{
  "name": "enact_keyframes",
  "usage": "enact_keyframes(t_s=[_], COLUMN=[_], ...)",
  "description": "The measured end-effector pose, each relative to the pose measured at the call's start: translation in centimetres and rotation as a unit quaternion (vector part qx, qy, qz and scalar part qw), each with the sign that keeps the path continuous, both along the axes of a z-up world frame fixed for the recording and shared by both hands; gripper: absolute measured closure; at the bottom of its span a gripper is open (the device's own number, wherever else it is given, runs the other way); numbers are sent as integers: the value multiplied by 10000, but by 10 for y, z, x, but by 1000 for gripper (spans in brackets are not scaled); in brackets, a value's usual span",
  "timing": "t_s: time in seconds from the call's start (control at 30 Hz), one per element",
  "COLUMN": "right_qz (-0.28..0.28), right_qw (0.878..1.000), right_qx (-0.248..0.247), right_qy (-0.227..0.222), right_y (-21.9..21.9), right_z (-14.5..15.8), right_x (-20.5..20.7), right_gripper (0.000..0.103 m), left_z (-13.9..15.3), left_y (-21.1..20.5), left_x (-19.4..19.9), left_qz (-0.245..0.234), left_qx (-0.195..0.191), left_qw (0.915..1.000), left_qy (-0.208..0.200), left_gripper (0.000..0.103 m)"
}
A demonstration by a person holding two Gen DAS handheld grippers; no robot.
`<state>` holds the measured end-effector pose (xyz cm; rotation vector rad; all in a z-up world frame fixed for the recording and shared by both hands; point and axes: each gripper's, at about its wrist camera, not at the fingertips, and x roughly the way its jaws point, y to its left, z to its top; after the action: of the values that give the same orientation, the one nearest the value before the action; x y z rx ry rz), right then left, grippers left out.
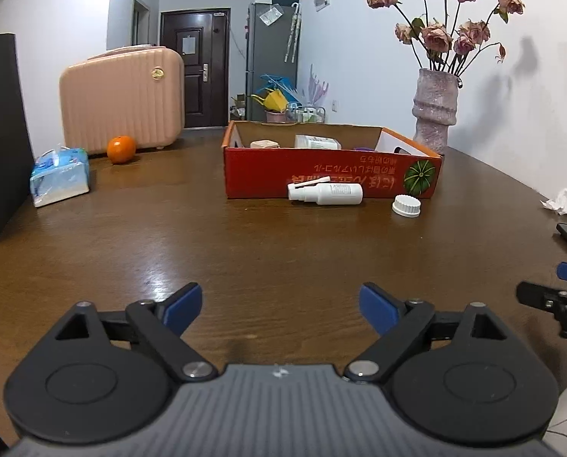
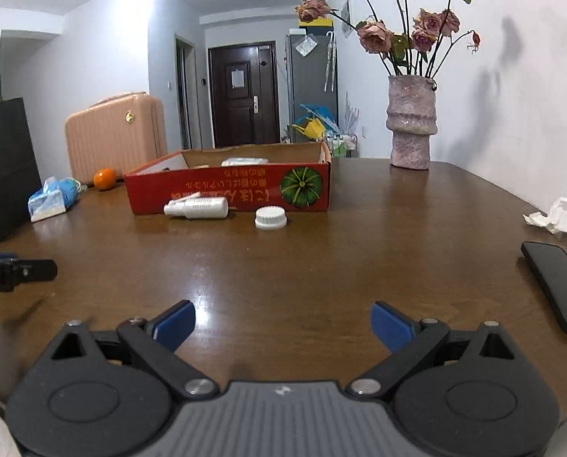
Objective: Organize rigid objects
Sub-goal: 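Grasp the white spray bottle with the left gripper while the right grasps the ridged white cap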
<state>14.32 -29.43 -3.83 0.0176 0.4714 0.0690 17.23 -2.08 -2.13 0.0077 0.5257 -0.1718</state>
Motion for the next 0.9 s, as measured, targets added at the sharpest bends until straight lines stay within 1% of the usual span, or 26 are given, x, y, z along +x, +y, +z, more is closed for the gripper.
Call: enact_keyframes(t_s=[0.1,0.13,0.17,0.23,0.37,0.5,0.57,0.6,0.63,0.67,0.7,0.73,0.8,0.83,0.9], right_qz=[-122,-60,14,125,336,534,622,689,744,812,854,886,928,956,971], right_qw=[9997,9997,9996,9994,9986,9976,9965,9955,9946,9938,9932,9929,9923,9914,9910], right_qx=[-75,-24,31,84,-91,-99,-16,44,88,107,98,76,190,300,422], right_qy=[199,240,263,317,386,423,554,656,713,753,787,786,804,847,823], right_y=[0,-2,-2,-3,2,5,5,5,5,5,5,5,1,-1,-6], right_z=[0,1,2,4,10,10,7,5,3,2,1,1,-3,-5,-5], right_x=[25,34,42,64,114,167,190,201,209,215,220,223,225,226,222], right_gripper=[6,6,6,7,11,16,21,26,31,33,38,49,63,68,68], left_z=[0,2,3,6,5,-7,-14,-16,-19,-22,-24,-25,-26,-27,-28], left_y=[-10,-16,-20,-31,-58,-79,-84,-85,-87,-90,-94,-97,-101,-103,-106], left_x=[21,31,40,66,124,178,197,205,212,217,220,223,228,230,234], left_qz=[-66,-106,-113,-110,-175,-92,50,85,71,8,-37,-117,-150,-127,-106], left_qx=[171,231,235,187,202,277,299,251,209,240,298,300,212,175,92], left_qw=[9998,9996,9996,9997,9995,9986,9983,9983,9983,9980,9979,9978,9980,9982,9980], left_qy=[112,92,64,66,165,443,492,516,547,576,581,575,571,567,616], left_gripper=[8,5,0,0,0,0,0,0,0,0,0,0,0,0,0])
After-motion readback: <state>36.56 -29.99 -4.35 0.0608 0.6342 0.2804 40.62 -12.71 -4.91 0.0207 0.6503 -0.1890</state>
